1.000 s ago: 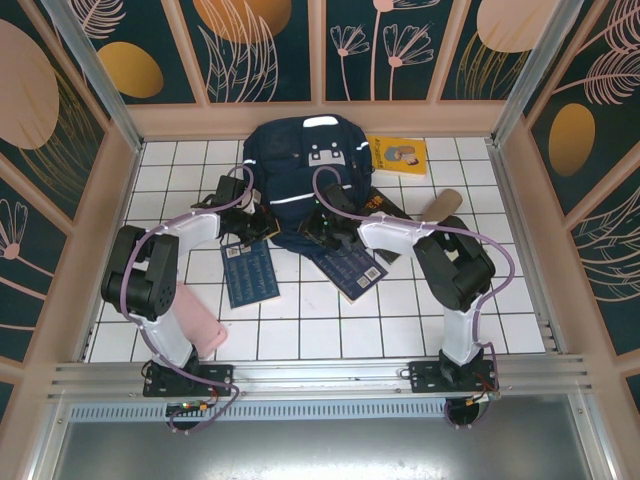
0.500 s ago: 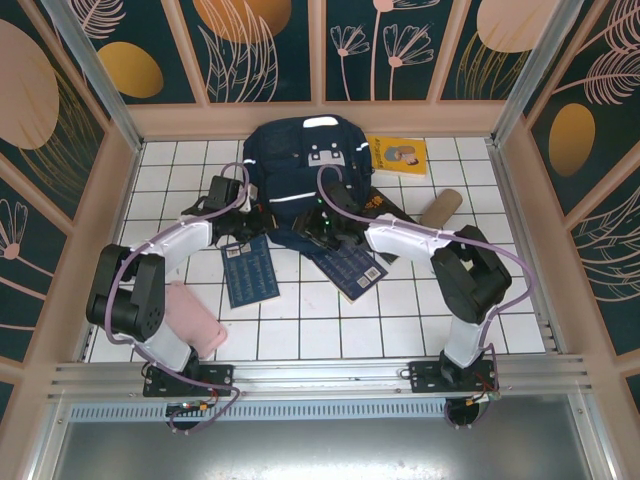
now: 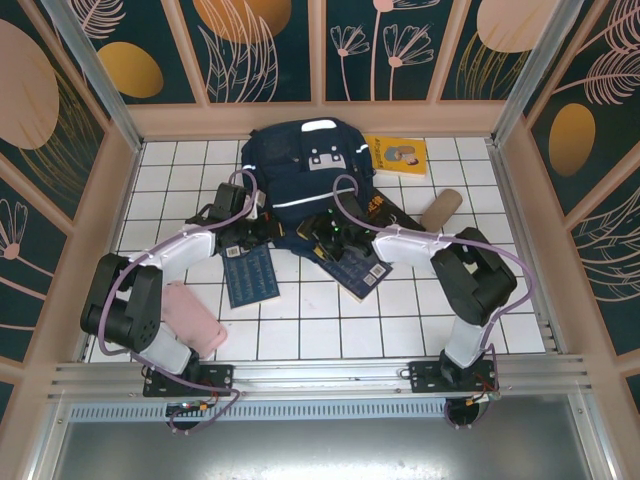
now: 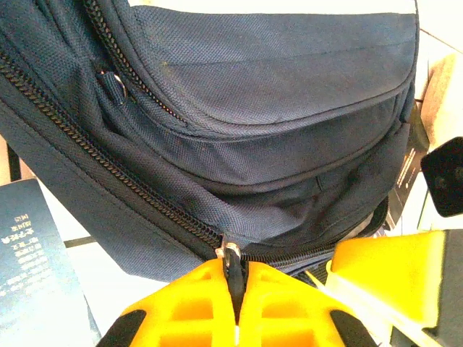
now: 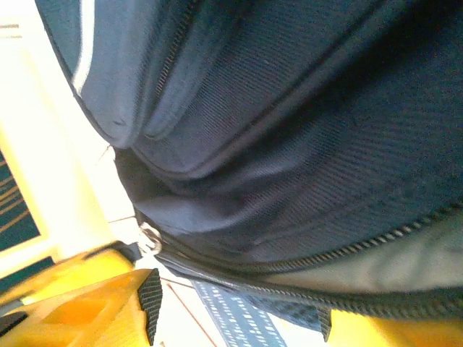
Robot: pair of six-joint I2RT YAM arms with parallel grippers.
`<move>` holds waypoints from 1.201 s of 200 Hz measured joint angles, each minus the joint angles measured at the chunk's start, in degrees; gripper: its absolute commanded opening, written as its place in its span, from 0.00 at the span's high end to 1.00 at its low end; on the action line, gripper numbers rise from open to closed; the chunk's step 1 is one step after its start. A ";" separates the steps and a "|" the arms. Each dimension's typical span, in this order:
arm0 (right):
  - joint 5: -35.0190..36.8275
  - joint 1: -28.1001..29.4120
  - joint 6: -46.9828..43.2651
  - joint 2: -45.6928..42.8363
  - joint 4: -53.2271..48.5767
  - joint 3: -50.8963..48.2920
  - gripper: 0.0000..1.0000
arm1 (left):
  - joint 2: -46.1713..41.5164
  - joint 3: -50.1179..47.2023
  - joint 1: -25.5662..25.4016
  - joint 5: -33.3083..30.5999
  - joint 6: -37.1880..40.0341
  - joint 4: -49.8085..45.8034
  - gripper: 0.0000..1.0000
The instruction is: Pack the student bag
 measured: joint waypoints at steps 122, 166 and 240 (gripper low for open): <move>3.80 -0.72 3.30 2.60 -8.98 7.13 1.00 | -2.69 0.35 -2.47 -10.71 3.65 -1.77 1.00; 5.68 -1.68 -0.76 -1.62 -9.97 5.99 1.00 | -1.46 3.30 -1.60 -18.16 3.74 -2.86 1.00; 6.60 -4.02 -5.92 -7.67 -10.75 3.41 1.00 | 6.47 10.84 1.22 -28.46 4.68 -2.95 1.00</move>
